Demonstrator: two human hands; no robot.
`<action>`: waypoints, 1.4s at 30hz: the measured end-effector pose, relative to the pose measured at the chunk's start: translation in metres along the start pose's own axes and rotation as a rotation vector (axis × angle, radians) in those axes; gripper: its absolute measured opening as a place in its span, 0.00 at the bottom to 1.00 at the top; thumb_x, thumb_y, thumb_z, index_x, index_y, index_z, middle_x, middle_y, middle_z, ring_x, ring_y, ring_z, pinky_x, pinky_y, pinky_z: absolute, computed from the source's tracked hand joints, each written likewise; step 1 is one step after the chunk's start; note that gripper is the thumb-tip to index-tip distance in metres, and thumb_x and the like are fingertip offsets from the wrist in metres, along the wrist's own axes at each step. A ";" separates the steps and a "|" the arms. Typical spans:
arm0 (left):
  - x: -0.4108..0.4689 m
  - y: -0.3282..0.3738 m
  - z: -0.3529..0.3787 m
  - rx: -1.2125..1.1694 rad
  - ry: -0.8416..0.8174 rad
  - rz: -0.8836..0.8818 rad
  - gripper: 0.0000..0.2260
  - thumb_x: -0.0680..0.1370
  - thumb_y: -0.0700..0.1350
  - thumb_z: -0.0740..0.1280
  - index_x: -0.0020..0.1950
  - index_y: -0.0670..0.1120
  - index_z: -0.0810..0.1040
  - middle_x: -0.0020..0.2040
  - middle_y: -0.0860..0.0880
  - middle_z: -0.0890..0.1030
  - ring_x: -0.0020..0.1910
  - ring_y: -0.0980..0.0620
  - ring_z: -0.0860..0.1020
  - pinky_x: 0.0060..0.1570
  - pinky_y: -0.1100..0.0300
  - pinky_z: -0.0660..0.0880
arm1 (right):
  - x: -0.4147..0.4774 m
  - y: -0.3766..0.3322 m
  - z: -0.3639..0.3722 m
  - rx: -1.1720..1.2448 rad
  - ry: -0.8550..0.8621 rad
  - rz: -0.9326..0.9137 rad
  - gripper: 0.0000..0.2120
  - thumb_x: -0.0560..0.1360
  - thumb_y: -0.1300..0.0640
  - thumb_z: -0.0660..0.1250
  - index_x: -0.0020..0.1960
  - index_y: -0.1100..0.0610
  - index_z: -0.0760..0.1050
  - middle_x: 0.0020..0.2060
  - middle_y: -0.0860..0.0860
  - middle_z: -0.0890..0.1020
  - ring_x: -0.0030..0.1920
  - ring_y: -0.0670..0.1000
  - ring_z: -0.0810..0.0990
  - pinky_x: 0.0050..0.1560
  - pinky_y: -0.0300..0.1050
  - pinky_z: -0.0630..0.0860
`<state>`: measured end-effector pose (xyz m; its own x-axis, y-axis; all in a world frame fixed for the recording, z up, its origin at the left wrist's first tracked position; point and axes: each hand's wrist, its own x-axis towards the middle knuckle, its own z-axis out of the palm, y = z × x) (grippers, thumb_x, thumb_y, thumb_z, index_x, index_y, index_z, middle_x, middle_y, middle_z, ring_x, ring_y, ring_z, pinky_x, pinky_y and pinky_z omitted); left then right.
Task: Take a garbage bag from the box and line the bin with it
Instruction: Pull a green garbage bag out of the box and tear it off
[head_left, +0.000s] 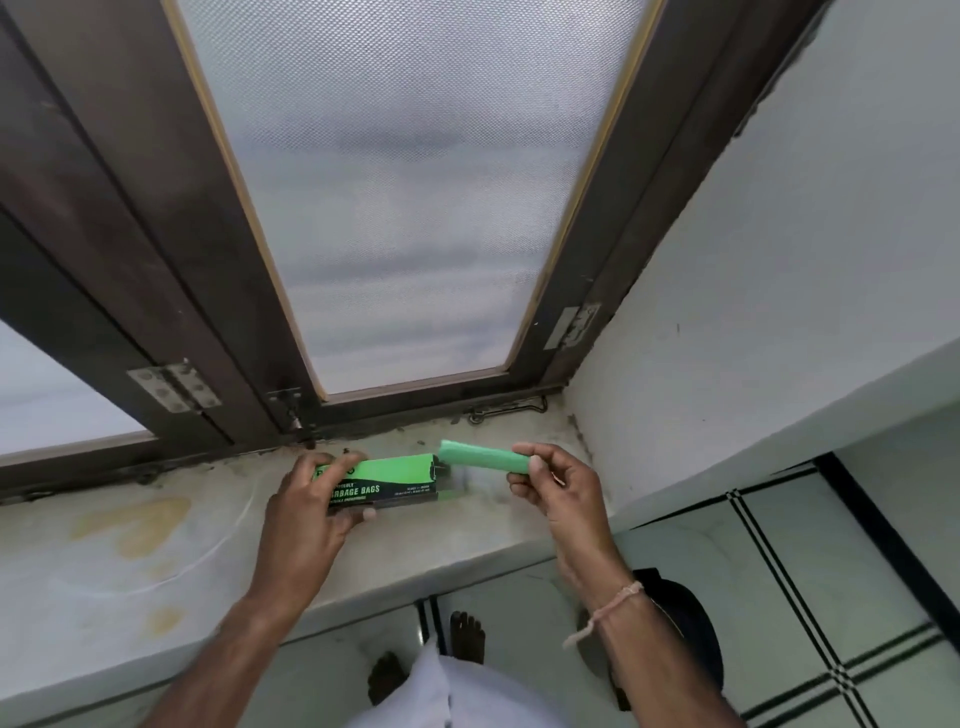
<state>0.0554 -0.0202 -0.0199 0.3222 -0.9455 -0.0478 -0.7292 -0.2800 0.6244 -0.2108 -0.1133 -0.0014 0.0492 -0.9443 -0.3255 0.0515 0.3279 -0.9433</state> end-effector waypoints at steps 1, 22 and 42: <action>0.001 -0.001 0.003 0.083 0.023 -0.002 0.31 0.69 0.61 0.72 0.72 0.54 0.78 0.61 0.48 0.76 0.60 0.41 0.78 0.56 0.44 0.77 | -0.001 0.000 -0.002 0.041 0.020 0.009 0.08 0.81 0.64 0.68 0.53 0.57 0.86 0.54 0.59 0.86 0.45 0.51 0.87 0.50 0.41 0.83; -0.008 0.152 0.045 -1.403 -0.002 -0.438 0.17 0.77 0.47 0.67 0.63 0.41 0.80 0.54 0.42 0.86 0.52 0.48 0.85 0.48 0.56 0.81 | -0.010 -0.036 0.012 0.055 -0.410 0.136 0.08 0.72 0.59 0.78 0.46 0.60 0.81 0.40 0.55 0.85 0.43 0.51 0.82 0.47 0.45 0.81; -0.017 0.166 0.052 -1.423 0.055 -0.719 0.19 0.81 0.50 0.67 0.66 0.39 0.78 0.58 0.39 0.86 0.56 0.42 0.85 0.48 0.50 0.84 | 0.026 -0.057 -0.023 -0.187 -0.517 0.134 0.35 0.61 0.24 0.73 0.59 0.45 0.80 0.50 0.43 0.87 0.50 0.45 0.87 0.48 0.45 0.85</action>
<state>-0.1028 -0.0592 0.0443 0.3780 -0.6754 -0.6333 0.7003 -0.2388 0.6727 -0.2357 -0.1573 0.0426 0.5275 -0.7419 -0.4139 -0.1642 0.3889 -0.9065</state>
